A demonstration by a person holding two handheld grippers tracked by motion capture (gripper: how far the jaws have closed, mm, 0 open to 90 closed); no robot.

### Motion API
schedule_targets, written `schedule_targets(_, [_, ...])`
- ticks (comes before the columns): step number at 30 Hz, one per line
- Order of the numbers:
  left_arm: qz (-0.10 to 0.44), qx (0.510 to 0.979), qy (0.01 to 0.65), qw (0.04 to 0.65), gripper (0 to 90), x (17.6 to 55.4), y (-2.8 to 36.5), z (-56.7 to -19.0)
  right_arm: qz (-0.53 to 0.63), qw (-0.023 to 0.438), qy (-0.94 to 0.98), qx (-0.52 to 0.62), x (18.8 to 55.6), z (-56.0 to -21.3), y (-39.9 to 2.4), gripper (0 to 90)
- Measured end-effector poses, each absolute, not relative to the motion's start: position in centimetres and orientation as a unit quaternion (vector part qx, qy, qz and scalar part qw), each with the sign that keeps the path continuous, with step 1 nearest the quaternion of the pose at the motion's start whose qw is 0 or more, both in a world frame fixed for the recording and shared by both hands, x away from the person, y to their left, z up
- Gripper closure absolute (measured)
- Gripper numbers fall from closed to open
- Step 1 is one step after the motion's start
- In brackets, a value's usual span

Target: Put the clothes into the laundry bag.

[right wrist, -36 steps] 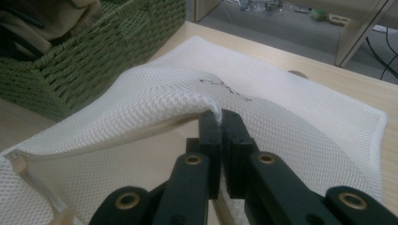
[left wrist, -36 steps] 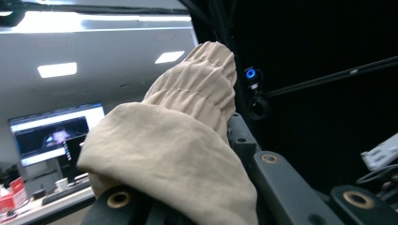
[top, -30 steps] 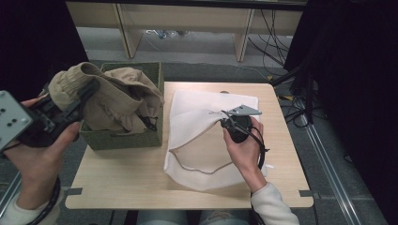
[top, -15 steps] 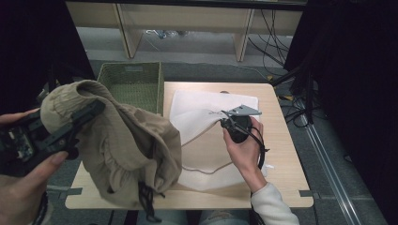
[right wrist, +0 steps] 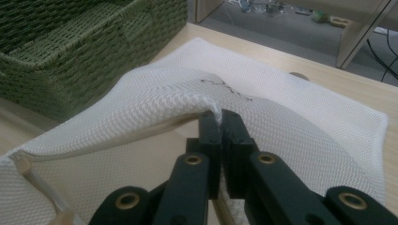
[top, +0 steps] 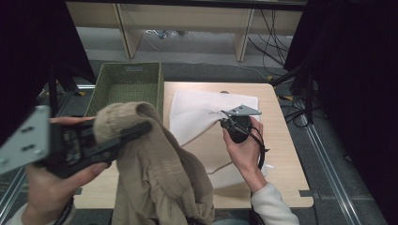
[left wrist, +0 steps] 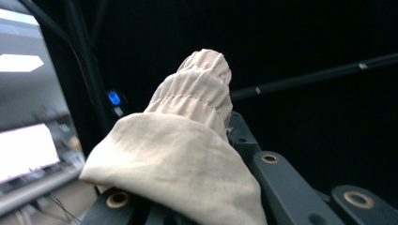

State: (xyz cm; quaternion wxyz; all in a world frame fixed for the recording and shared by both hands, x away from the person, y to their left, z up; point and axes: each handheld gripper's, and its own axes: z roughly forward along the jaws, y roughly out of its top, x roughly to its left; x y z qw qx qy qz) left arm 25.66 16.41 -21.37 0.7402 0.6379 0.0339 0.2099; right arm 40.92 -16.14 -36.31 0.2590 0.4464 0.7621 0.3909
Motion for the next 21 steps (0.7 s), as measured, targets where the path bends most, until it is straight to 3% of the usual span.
schedule_targets(7, [0.17, 0.699, 0.067, 0.691, 84.4, 29.7, 12.9, -27.0, 0.39, 0.257, 0.764, 0.446, 40.9, -36.3, -16.1, 88.8])
schedule_targets(13, [0.189, 0.75, 0.085, 0.628, 84.4, 32.4, 9.3, -31.8, 0.39, 0.27, 0.763, 0.439, 40.9, -36.2, -16.1, 88.8])
schedule_targets(21, [0.197, 0.802, 0.103, 0.554, 84.4, 35.0, 5.5, -36.6, 0.403, 0.253, 0.759, 0.445, 40.6, -35.9, -15.8, 88.8])
